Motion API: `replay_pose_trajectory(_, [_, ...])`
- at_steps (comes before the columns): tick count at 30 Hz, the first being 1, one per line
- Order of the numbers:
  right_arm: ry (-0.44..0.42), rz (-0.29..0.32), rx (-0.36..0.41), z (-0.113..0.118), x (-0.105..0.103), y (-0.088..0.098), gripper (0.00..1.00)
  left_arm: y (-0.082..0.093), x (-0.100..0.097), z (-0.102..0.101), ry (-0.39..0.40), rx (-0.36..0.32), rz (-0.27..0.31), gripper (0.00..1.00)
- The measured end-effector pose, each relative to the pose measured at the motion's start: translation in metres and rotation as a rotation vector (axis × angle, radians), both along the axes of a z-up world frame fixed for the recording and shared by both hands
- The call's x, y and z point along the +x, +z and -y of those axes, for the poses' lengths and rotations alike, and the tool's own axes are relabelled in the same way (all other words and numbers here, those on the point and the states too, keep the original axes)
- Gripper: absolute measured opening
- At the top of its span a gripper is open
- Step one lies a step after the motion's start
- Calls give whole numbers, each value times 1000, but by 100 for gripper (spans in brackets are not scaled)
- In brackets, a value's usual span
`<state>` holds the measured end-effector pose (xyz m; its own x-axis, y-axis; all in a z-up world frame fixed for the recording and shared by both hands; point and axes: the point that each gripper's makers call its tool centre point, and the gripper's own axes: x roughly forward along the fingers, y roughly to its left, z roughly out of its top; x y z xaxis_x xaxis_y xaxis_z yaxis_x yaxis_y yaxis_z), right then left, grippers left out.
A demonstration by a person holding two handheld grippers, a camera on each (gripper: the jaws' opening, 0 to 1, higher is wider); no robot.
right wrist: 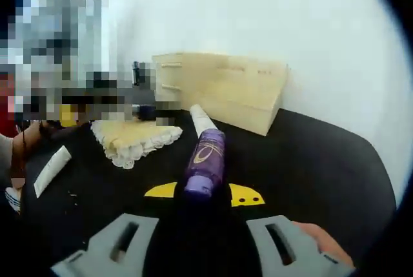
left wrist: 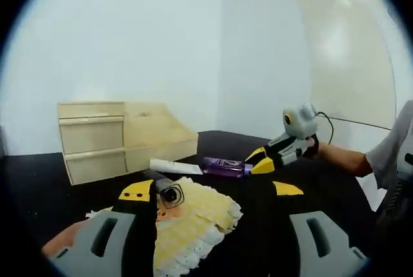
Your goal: Open the drawer, pick up the cosmetic bottles from the table one by one, place them into the drawer, release the gripper, close the drawer, and move the gripper away
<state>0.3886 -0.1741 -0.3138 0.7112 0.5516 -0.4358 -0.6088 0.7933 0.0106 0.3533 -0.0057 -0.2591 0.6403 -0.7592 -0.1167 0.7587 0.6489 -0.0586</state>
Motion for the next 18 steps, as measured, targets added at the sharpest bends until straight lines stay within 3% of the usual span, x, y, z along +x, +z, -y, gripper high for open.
replay_pose_trajectory(3, [-8,-23,7,-4,2,-8,25,1,-1,0,-2,4,6,65])
replay_pose_trajectory(9, [-26,1,8,-5,6,-6,17,1,-1,-1,-4,7,7,65])
replay_pose_trajectory(18, [26,59,-75,-6,-3,3,15,3,-2,-1,-3,12,21,65])
